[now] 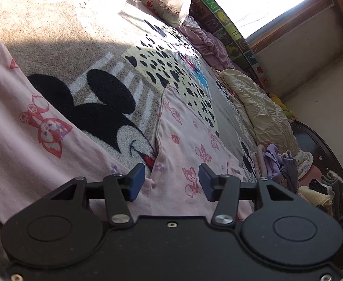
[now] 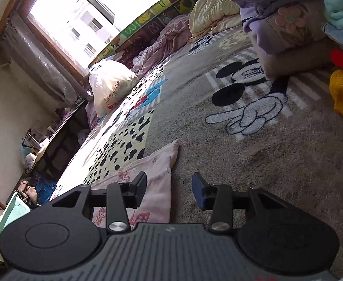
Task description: Fold clothes
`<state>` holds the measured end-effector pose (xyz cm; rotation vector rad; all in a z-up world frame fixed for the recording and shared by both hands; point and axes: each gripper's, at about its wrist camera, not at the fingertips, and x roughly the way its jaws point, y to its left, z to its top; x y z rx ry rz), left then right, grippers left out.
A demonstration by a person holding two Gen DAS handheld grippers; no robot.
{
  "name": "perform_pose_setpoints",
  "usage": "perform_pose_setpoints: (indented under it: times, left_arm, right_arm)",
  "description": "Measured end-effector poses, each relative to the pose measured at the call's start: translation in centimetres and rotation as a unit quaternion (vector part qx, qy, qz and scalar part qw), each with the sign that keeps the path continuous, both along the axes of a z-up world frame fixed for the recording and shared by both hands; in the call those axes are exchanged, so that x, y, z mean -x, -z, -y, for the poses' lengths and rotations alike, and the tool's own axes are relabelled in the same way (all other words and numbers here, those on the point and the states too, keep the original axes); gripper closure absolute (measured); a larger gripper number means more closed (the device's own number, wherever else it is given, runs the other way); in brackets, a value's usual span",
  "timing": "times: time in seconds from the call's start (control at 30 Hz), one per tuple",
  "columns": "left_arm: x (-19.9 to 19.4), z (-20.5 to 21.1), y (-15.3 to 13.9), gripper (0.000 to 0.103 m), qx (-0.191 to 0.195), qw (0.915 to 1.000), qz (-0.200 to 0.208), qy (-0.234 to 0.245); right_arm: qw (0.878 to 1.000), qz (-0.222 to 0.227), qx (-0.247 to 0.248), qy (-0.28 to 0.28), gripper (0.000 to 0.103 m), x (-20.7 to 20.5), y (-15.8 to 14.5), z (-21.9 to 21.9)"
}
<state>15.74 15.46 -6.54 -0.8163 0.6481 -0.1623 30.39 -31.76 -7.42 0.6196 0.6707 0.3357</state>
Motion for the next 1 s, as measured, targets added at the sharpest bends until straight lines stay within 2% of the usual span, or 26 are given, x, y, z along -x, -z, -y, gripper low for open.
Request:
perform_pose_setpoints:
  times: [0.13,0.17,0.23,0.27,0.3,0.43,0.53,0.63,0.73,0.9,1.0]
  left_arm:
    - [-0.6,-0.2,0.5,0.053,0.007,0.9999,-0.008,0.0]
    - [-0.7,-0.3,0.6,0.053,0.011,0.9999,-0.01,0.0]
    - [-0.8,-0.5,0.7,0.053,0.019,0.9998,-0.01,-0.001]
    - [-0.8,-0.6,0.7,0.053,0.021,0.9997,-0.01,-0.001]
    - [-0.8,-0.6,0.7,0.053,0.023,0.9997,-0.01,-0.002]
    - [-0.7,-0.7,0.6,0.053,0.026,0.9996,-0.01,-0.004]
    - [-0.7,-0.6,0.5,0.053,0.024,0.9997,-0.01,-0.005]
    - [-0.7,-0.5,0.4,0.053,0.019,0.9998,-0.01,-0.005]
    - [-0.8,-0.3,0.4,0.053,0.012,0.9999,-0.009,-0.003]
    - [-0.8,0.1,0.4,0.053,0.001,1.0,-0.008,-0.001]
    - [-0.7,0.2,0.3,0.052,-0.004,1.0,-0.007,0.0]
  right_arm:
    - [1.0,-0.025,-0.004,-0.006,0.049,-2.2,1.5,-2.2]
    - [1.0,-0.029,-0.006,-0.011,0.054,-2.4,1.7,-2.6]
    - [0.999,-0.035,-0.009,-0.025,0.077,-2.8,2.1,-3.4]
    - [0.999,-0.026,-0.007,-0.025,0.095,-2.5,1.9,-3.5]
    - [1.0,-0.012,-0.003,-0.023,0.099,-2.0,1.5,-3.5]
    - [0.999,0.036,0.01,0.015,0.1,0.6,-0.6,-2.4]
    - [0.994,0.073,0.051,0.064,0.1,3.7,-3.1,-0.4]
    - [0.983,0.094,0.102,0.12,0.1,7.5,-4.7,2.5]
    - [0.976,0.09,0.132,0.147,0.1,10.2,-4.5,5.2]
    - [0.971,0.044,0.16,0.173,0.1,11.9,-1.9,8.6]
    - [0.969,0.03,0.159,0.188,0.1,12.5,-0.9,9.7]
